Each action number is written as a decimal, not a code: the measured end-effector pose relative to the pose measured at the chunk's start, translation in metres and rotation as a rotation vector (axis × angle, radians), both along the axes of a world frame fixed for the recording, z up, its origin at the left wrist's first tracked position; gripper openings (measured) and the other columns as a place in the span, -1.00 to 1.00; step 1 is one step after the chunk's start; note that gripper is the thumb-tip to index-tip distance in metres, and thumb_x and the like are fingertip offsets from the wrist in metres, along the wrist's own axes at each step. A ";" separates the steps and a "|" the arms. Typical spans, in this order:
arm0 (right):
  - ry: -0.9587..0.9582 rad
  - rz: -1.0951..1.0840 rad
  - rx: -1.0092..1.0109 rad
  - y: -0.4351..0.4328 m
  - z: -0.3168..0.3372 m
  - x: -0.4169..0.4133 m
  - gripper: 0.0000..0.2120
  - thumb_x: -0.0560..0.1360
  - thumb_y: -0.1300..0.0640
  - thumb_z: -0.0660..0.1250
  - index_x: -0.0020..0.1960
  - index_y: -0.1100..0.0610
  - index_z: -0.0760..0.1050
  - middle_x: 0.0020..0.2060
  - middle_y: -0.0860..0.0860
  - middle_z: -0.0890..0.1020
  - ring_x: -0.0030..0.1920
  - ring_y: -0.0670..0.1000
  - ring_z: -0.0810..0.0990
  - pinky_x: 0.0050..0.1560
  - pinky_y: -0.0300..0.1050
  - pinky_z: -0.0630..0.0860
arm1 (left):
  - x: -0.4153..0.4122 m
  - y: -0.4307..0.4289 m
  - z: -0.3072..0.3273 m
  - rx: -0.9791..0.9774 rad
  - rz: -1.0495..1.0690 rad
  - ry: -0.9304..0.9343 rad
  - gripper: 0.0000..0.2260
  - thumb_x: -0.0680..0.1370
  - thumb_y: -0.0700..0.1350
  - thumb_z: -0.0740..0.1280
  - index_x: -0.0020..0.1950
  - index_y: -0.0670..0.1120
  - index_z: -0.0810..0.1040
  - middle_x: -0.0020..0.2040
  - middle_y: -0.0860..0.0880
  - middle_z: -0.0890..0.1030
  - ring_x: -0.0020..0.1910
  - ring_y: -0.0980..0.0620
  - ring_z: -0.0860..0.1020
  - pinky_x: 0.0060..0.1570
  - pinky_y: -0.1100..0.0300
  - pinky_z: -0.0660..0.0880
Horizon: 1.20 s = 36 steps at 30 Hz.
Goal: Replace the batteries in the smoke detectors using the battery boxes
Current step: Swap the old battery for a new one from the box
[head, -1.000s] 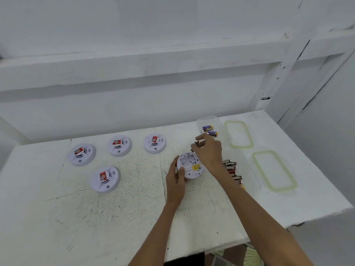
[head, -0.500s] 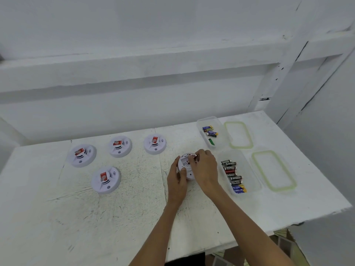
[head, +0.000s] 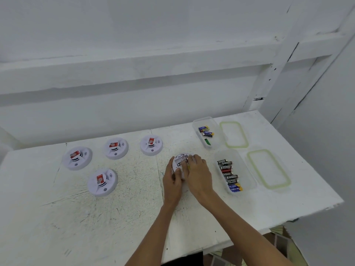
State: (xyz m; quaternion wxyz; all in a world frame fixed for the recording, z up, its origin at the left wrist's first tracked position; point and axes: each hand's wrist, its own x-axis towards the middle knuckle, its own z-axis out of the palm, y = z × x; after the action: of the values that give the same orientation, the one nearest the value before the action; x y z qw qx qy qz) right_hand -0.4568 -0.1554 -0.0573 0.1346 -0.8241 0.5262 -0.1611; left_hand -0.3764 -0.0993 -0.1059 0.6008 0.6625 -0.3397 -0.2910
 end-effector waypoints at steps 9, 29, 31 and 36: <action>0.227 0.102 -0.015 -0.003 0.001 -0.005 -0.52 0.70 -0.08 0.01 0.44 0.19 0.42 0.39 0.21 0.44 0.27 0.17 0.48 0.09 0.01 0.55 | 0.000 0.000 -0.003 -0.006 -0.012 0.025 -0.54 0.66 -0.02 0.16 0.58 0.00 0.39 0.43 0.06 0.58 0.37 0.14 0.57 0.36 -0.04 0.56; 0.280 -0.001 0.217 -0.193 0.016 -0.015 -0.71 0.52 0.30 0.26 0.23 0.25 0.56 0.10 0.18 0.63 0.11 0.16 0.60 -0.13 -0.09 0.51 | -0.003 -0.002 0.001 -0.005 -0.007 0.127 -0.54 0.66 0.04 0.22 0.57 0.02 0.42 0.44 0.07 0.58 0.41 0.03 0.55 0.30 -0.16 0.59; 0.288 -0.035 0.182 -0.192 0.013 -0.012 -0.72 0.55 0.29 0.26 0.25 0.25 0.54 0.12 0.19 0.60 0.12 0.17 0.59 -0.10 -0.07 0.50 | -0.003 -0.002 0.002 0.001 -0.003 0.128 -0.55 0.66 0.03 0.22 0.56 0.03 0.42 0.44 0.07 0.57 0.41 0.03 0.55 0.30 -0.16 0.59; 0.304 -0.056 0.149 -0.194 0.010 -0.013 -0.76 0.61 0.22 0.24 0.25 0.22 0.52 0.15 0.16 0.58 0.14 0.14 0.58 -0.08 -0.11 0.46 | -0.002 -0.003 0.002 0.005 -0.007 0.104 -0.53 0.66 0.07 0.22 0.57 0.01 0.42 0.44 0.07 0.57 0.41 0.03 0.55 0.30 -0.15 0.60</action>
State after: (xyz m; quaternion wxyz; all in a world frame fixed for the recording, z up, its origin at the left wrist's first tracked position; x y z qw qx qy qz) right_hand -0.4694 -0.3493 -0.0475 0.1096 -0.8117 0.5736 0.0012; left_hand -0.3784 -0.1021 -0.1040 0.6149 0.6468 -0.3098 -0.3281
